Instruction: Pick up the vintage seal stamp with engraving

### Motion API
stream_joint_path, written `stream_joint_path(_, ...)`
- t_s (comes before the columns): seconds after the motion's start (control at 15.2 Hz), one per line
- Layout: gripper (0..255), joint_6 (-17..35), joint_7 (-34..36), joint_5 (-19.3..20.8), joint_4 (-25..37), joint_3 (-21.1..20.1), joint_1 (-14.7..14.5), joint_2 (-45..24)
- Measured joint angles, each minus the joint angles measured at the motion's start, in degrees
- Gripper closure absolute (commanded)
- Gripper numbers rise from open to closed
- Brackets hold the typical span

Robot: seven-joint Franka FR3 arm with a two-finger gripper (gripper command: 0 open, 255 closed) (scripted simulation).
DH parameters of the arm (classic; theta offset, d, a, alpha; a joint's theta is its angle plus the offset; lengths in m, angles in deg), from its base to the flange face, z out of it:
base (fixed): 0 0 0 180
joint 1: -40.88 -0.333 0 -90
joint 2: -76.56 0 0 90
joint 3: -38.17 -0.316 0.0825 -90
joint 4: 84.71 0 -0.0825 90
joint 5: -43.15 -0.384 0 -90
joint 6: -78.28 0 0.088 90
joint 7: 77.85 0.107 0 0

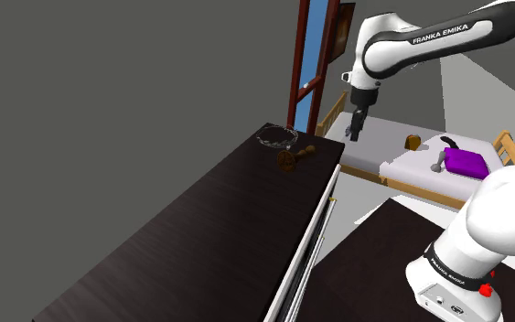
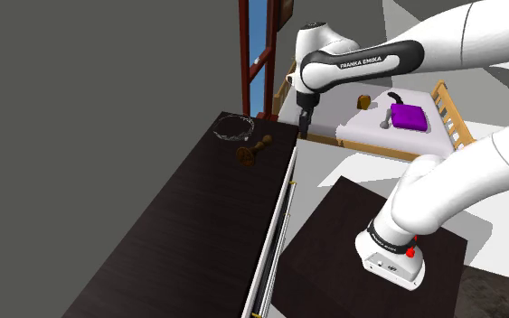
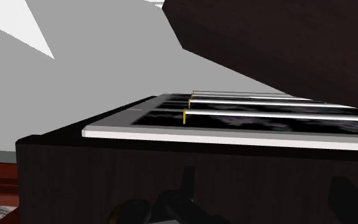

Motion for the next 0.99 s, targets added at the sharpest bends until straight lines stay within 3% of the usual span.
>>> stream_joint_path(0.53,0,10.5,-18.1,-2.1,8.2,4.6,-1.8,-18.1)
stream_joint_path(0.99,0,15.8,-33.0,-6.9,19.1,4.3,-1.8,-34.4)
